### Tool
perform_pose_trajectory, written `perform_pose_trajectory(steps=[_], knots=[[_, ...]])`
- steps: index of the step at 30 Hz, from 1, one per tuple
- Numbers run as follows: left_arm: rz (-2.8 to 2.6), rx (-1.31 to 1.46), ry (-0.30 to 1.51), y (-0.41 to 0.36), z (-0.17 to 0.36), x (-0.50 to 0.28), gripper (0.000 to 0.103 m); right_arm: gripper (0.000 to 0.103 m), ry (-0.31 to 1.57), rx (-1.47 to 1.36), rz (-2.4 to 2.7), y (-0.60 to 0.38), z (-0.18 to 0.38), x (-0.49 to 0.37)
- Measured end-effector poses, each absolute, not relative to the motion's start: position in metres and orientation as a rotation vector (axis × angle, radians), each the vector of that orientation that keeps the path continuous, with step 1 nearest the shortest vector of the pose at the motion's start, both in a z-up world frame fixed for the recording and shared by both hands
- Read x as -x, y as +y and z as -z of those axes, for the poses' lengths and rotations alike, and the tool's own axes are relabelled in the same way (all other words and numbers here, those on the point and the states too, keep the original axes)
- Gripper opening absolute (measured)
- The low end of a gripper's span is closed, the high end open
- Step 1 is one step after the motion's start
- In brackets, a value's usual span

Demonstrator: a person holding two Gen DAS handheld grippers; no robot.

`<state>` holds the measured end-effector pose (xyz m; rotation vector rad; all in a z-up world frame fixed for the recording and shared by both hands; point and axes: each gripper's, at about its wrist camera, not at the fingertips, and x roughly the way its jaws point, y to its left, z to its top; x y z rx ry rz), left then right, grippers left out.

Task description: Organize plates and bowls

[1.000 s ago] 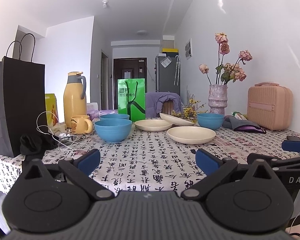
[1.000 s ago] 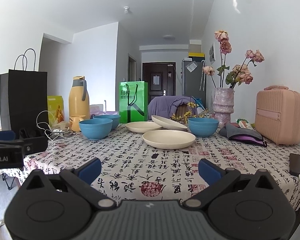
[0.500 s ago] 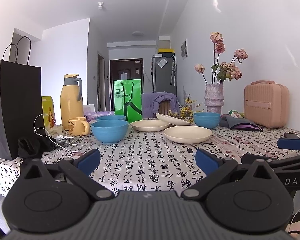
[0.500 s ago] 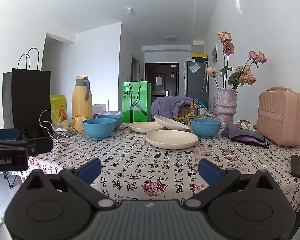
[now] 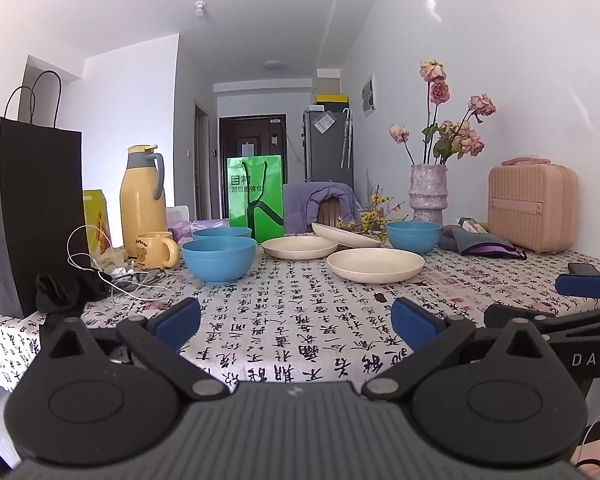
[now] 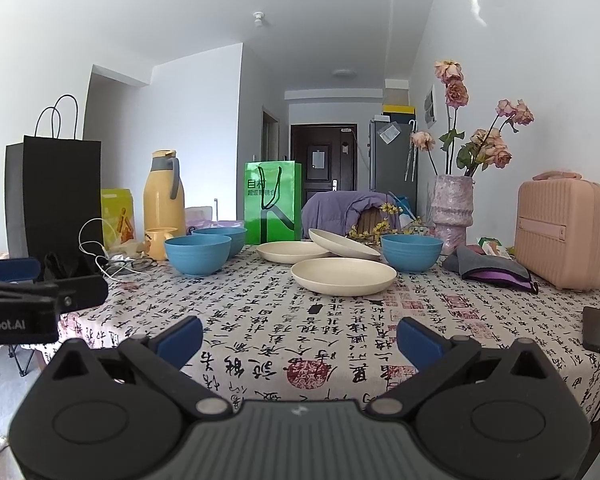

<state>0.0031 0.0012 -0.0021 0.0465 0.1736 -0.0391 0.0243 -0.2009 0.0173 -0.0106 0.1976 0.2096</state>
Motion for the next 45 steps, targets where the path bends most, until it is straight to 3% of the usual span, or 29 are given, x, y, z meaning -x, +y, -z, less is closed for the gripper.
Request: perform_pose_trajectory(steps=[29,45], knots=[[-0.014,0.05,0.162,0.012,0.007,-0.061,0.103,0.103,0.205,-0.032,-0.192,-0.217,-0.013,-0.088],[0.045,-0.003,0.256,-0.011,-0.004,-0.198,0.103,0.103,0.262,-0.14,-0.199,-0.26,-0.017,-0.204]])
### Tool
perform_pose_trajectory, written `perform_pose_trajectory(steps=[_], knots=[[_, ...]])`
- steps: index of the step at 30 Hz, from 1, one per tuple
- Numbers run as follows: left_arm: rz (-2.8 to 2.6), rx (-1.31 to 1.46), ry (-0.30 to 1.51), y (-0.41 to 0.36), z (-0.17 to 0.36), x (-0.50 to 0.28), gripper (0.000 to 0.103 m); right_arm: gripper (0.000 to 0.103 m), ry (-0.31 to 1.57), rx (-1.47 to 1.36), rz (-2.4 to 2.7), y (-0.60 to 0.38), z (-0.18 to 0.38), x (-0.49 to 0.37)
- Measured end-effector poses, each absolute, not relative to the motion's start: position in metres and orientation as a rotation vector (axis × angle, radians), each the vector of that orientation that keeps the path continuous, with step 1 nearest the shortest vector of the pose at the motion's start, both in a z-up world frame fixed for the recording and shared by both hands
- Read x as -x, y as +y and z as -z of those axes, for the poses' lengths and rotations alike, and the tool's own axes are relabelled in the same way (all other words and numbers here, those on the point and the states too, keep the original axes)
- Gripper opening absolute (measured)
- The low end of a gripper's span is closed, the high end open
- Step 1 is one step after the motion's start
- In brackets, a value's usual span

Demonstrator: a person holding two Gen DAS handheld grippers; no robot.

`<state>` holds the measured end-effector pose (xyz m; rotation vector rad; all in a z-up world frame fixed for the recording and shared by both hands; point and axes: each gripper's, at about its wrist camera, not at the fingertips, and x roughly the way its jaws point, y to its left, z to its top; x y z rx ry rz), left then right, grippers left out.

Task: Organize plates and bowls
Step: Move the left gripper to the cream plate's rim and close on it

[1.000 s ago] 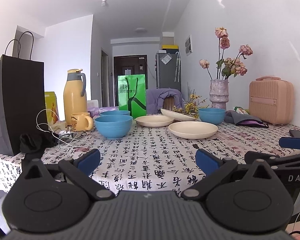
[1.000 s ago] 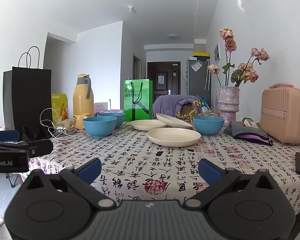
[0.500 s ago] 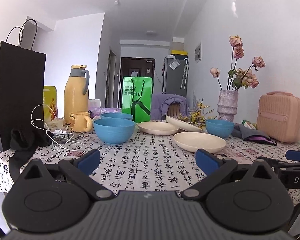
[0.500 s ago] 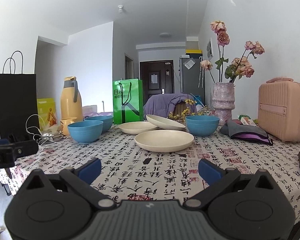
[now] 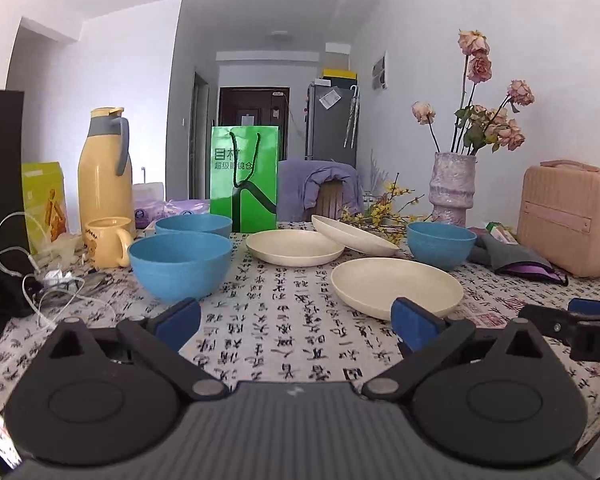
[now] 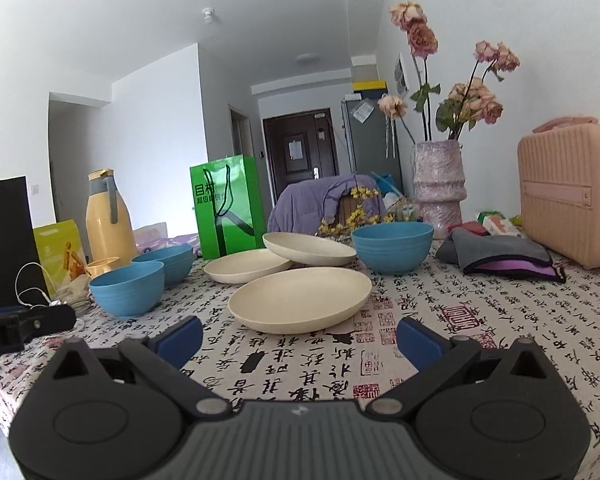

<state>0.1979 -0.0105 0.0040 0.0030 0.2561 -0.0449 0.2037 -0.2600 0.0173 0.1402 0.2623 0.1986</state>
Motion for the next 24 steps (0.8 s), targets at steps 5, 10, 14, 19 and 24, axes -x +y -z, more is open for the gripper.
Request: perform_pose_trajectory(steps=[5,10,14,19,24], knots=[[0.095,0.001,0.357,-0.022,-0.009,-0.272,0.103,0.103,0.327,-0.083,-0.185,-0.272,-0.025,-0.262],[0.163,-0.048,0.446,-0.041,-0.003,-0.349,0.097,0.097,0.45,-0.038,-0.182,-0.285,-0.03,-0.339],[0.197,0.0,0.534,-0.047,0.01,-0.403,0.089,0.082,0.516,-0.014,-0.175,-0.287,-0.021,-0.395],[0.192,0.008,0.64,-0.049,0.033,-0.448,0.068,0.055,0.605,-0.021,-0.154,-0.287,-0.002,-0.45],[0.207,0.049,0.7,-0.046,0.043,-0.466,0.049,0.022,0.654,-0.036,-0.129,-0.286,0.012,-0.472]])
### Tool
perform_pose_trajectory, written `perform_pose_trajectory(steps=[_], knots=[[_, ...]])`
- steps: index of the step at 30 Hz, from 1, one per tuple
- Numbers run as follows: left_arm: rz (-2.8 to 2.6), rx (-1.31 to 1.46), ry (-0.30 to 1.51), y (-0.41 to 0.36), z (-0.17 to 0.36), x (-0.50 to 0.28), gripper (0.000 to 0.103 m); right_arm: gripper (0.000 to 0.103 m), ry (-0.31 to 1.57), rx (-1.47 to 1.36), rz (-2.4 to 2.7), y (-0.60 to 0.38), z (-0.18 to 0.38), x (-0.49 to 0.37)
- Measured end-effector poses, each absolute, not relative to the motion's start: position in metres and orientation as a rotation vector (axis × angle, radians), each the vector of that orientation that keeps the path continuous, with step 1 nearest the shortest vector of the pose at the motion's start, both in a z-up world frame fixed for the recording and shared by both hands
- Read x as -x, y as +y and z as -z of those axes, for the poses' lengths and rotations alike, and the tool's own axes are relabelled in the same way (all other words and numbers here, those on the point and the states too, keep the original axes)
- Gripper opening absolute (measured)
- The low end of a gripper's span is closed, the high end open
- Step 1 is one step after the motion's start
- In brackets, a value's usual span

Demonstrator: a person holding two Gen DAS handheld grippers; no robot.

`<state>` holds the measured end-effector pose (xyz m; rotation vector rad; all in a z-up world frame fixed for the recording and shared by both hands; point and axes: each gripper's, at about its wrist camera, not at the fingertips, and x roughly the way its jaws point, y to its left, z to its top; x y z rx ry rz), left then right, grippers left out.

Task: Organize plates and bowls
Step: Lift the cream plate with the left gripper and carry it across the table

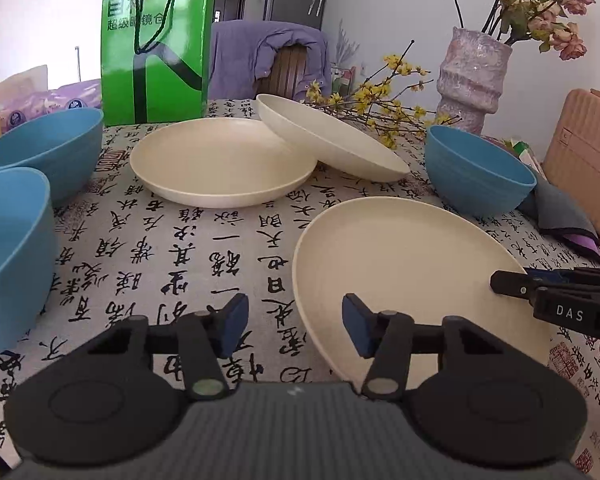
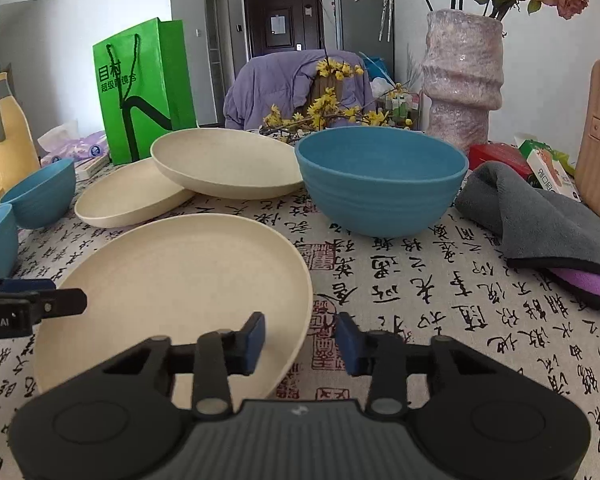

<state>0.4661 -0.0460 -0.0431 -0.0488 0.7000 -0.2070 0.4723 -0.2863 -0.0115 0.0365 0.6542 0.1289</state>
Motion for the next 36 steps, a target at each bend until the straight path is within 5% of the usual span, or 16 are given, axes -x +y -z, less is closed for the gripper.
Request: perform_pose_trajectory(steps=[5,9,19,36], knots=[[0.218,0.089,0.715,-0.043,0.049,-0.472,0.039,0.016,0.642,-0.019,-0.137,-0.28,0.013,-0.481],[0.231,0.114,0.718,-0.043,0.049,-0.474,0.016,0.017,0.637,-0.068,-0.16,-0.285,0.017,-0.484],[0.201,0.145,0.738,-0.043,0.035,-0.433,0.012,0.013,0.666,-0.152,-0.16,-0.293,0.009,-0.463],[0.231,0.158,0.703,-0.072,0.02,-0.289,0.012,0.013,0.608,-0.125,-0.13,-0.311,-0.013,-0.301]])
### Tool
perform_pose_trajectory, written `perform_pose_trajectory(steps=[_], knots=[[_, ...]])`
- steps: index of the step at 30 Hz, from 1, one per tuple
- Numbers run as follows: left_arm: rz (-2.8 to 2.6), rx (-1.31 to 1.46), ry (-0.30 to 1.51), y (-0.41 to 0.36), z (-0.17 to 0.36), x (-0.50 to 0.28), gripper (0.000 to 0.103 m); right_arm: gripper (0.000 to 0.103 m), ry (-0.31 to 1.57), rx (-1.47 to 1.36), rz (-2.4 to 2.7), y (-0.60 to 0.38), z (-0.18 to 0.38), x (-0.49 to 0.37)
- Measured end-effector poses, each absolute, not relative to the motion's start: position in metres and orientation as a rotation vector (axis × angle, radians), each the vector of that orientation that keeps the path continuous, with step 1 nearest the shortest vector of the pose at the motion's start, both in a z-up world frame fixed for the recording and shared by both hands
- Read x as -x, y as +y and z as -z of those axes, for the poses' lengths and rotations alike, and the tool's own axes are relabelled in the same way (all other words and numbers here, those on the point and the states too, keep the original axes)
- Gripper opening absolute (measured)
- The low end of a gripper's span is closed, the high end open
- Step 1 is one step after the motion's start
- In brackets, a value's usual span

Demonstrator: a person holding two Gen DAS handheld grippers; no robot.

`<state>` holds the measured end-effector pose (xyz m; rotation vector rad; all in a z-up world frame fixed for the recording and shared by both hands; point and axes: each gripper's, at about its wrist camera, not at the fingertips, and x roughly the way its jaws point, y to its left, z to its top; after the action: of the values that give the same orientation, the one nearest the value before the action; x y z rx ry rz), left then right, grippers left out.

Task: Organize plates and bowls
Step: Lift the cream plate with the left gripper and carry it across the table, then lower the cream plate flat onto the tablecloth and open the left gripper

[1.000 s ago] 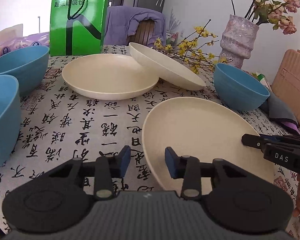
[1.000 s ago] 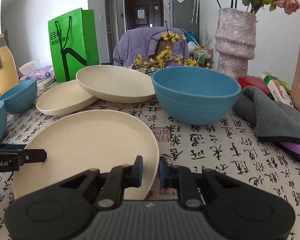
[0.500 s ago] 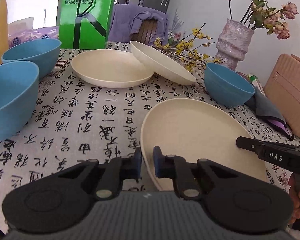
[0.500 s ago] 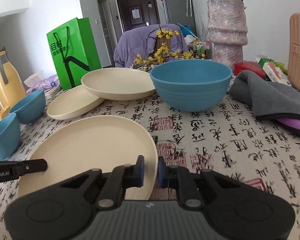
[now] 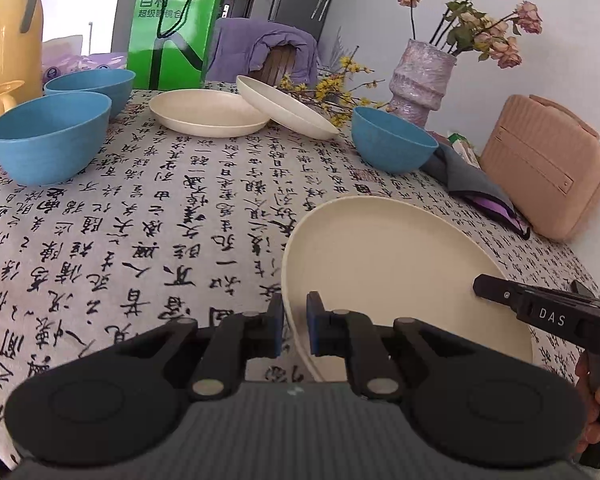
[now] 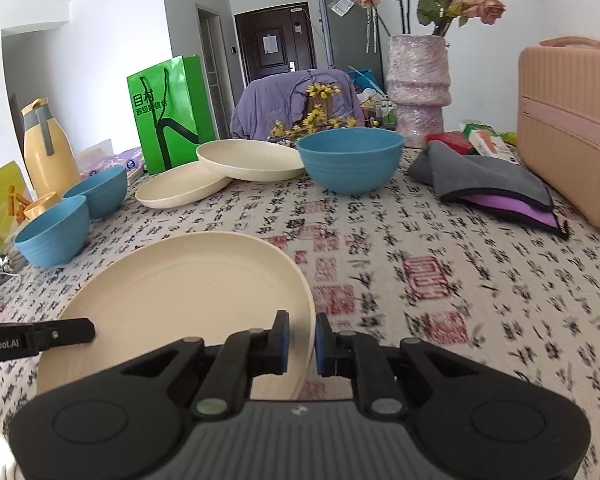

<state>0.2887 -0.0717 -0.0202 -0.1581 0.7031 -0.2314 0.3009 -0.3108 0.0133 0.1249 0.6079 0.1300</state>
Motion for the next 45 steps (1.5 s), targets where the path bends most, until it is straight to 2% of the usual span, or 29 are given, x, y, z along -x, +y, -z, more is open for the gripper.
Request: perform_pose_trajectory(steps=[11,22,26,29,31,33,35,37,39,41,43,45], knots=[[0.303,0.153,0.713,-0.124,0.032,-0.295,0.012,0.014,0.616,-0.115,-0.014,-0.361,-0.009,-0.281],[0.292,0.137,0.732,-0.126,0.039,-0.304,0.012,0.013,0.638,-0.087,-0.001,-0.363,0.002,-0.299],[0.286,0.129,0.72,-0.123,0.039,-0.304,0.015,0.016,0.624,-0.092,-0.014,-0.361,0.003,-0.3],[0.286,0.105,0.688,-0.117,0.031,-0.296,0.027,0.024,0.595,-0.077,-0.005,-0.36,-0.003,-0.295],[0.273,0.082,0.653,-0.108,0.024,-0.285,0.048,0.04,0.562,-0.058,0.008,-0.359,-0.009,-0.288],[0.265,0.057,0.6,-0.097,0.015,-0.27,0.052,0.046,0.522,-0.023,0.025,-0.356,-0.018,-0.278],[0.244,0.027,0.547,-0.086,0.009,-0.253,0.064,0.047,0.476,0.011,0.03,-0.351,-0.027,-0.264],[0.221,0.009,0.498,-0.073,0.004,-0.233,0.08,0.058,0.429,0.031,0.011,-0.342,-0.035,-0.248],[0.205,-0.003,0.489,-0.06,0.003,-0.216,0.089,0.067,0.383,0.041,-0.02,-0.331,-0.041,-0.23],[0.184,-0.005,0.486,-0.05,0.003,-0.199,0.09,0.072,0.343,0.051,-0.053,-0.315,-0.044,-0.213],[0.146,-0.007,0.453,-0.041,0.003,-0.178,0.1,0.08,0.307,0.059,-0.091,-0.298,-0.044,-0.195],[0.101,-0.006,0.396,-0.031,0.003,-0.155,0.103,0.085,0.257,0.07,-0.122,-0.279,-0.043,-0.173]])
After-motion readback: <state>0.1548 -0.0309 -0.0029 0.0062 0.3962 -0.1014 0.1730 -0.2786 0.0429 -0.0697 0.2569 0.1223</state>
